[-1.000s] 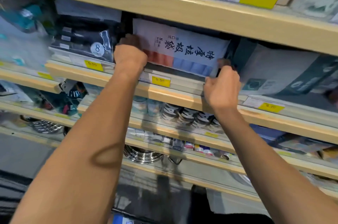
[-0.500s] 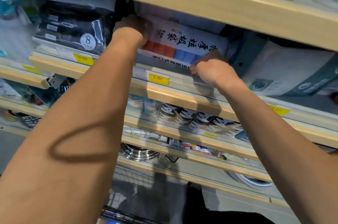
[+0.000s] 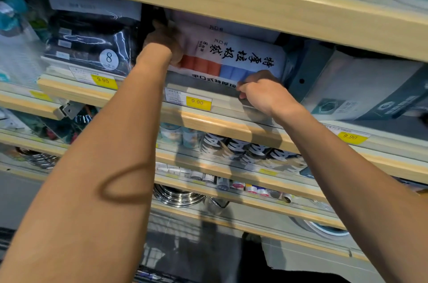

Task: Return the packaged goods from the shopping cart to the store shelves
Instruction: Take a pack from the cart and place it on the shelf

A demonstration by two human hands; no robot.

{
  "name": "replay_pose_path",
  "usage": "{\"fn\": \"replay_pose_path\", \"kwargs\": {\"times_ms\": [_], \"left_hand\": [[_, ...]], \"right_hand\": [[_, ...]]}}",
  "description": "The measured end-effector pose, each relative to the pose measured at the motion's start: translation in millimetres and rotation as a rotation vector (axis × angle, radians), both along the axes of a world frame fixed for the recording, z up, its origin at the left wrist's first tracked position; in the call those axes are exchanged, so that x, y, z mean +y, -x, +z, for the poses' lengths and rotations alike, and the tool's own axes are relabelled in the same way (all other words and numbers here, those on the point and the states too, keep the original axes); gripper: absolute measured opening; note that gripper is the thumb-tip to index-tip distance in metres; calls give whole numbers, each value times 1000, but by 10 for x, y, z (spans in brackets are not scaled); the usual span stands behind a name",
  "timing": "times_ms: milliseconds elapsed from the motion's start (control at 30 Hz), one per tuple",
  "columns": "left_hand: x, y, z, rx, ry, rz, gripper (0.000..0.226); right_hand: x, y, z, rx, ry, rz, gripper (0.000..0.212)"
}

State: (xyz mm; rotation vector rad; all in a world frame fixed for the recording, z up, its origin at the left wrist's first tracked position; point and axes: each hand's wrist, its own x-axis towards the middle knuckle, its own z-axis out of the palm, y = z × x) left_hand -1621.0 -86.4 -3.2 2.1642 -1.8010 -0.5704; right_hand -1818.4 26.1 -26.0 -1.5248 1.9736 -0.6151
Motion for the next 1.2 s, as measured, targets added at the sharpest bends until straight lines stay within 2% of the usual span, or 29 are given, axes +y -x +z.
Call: {"fn": "replay_pose_path", "kwargs": {"times_ms": [67, 167, 267, 333, 367, 467, 700, 767, 933, 1067, 1200], "left_hand": [[2, 8, -75, 104, 86, 87, 96], [11, -17, -181, 119, 207, 144, 89], [1, -88, -431, 4, 329, 153, 55], [27, -79, -531, -67, 321, 121, 26], [44, -61, -515, -112, 307, 112, 19], [-7, 31, -347, -231, 333, 68, 34], [7, 145, -290, -237, 320, 20, 37], [27, 157, -304, -158, 326, 43, 39], [173, 93, -315, 92, 400, -12, 36], [415, -38, -273, 320, 477, 7, 32], [785, -250, -305, 276, 634, 100, 24]], "right_hand": [[20, -15, 11, 38, 0, 34, 28], [18, -17, 24, 56, -4, 80, 29], [-48, -11, -14, 94, -56, 135, 33], [-124, -9, -51, 143, -56, 187, 34], [-170, -9, -59, 155, -36, 204, 32], [-307, 20, -47, 123, 37, 204, 28], [-568, -4, -75, 154, 60, 207, 41], [-569, -39, -70, 126, 74, 202, 41], [-412, -259, -29, -48, 214, 157, 24], [-212, -455, -18, -86, 263, 150, 14], [54, -853, -69, -288, 402, 164, 8]]}}
